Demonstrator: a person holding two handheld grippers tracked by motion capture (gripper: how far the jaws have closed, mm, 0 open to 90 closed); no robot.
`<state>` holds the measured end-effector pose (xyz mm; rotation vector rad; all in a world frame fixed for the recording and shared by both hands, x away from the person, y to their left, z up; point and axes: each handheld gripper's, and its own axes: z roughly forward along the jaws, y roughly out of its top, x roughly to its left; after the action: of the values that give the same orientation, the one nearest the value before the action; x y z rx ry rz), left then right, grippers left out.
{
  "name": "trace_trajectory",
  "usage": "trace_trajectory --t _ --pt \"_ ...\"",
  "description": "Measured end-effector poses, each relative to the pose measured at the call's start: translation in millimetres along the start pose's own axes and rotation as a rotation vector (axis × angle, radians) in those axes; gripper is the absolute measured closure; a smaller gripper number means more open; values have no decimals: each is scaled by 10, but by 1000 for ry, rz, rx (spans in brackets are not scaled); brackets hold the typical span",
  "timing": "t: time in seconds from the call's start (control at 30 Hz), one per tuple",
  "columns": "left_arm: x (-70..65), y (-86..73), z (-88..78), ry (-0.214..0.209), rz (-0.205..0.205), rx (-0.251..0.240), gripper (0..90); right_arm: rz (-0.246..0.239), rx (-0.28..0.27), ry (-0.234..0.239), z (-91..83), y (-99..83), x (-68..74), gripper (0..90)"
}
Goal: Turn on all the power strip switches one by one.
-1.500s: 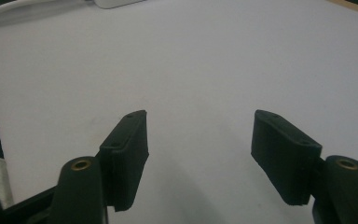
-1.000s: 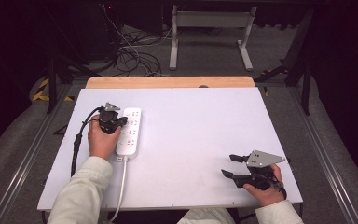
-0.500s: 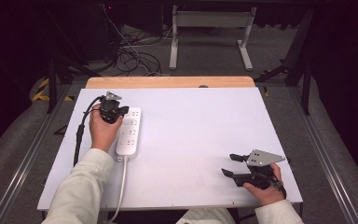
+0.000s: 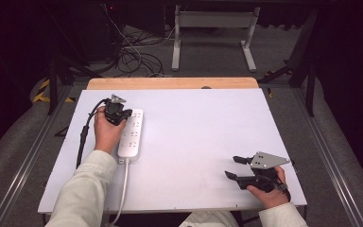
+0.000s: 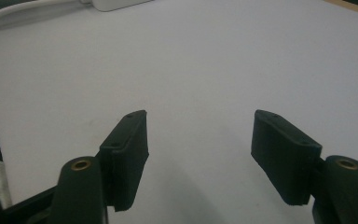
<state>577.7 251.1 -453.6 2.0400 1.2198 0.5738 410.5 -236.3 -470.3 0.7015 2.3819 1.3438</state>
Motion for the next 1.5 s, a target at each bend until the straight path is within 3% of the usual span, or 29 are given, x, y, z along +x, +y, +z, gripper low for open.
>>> trace_trajectory --t 0.23,1.07,1.3,1.4,1.5 --pt "38 -14 34 -2 -27 -10 900 1 3 -1 3 -1 -3 371" --pt "8 -21 76 40 17 2 900 0 6 -1 3 -7 -5 371" --pt "-8 -32 82 44 11 6 900 1 4 1 1 -10 -2 371" --pt "6 -40 83 35 -10 0 900 1 3 2 -1 -11 0 371" --pt "-10 -38 77 50 -13 7 900 2 4 2 -2 -13 -2 371"
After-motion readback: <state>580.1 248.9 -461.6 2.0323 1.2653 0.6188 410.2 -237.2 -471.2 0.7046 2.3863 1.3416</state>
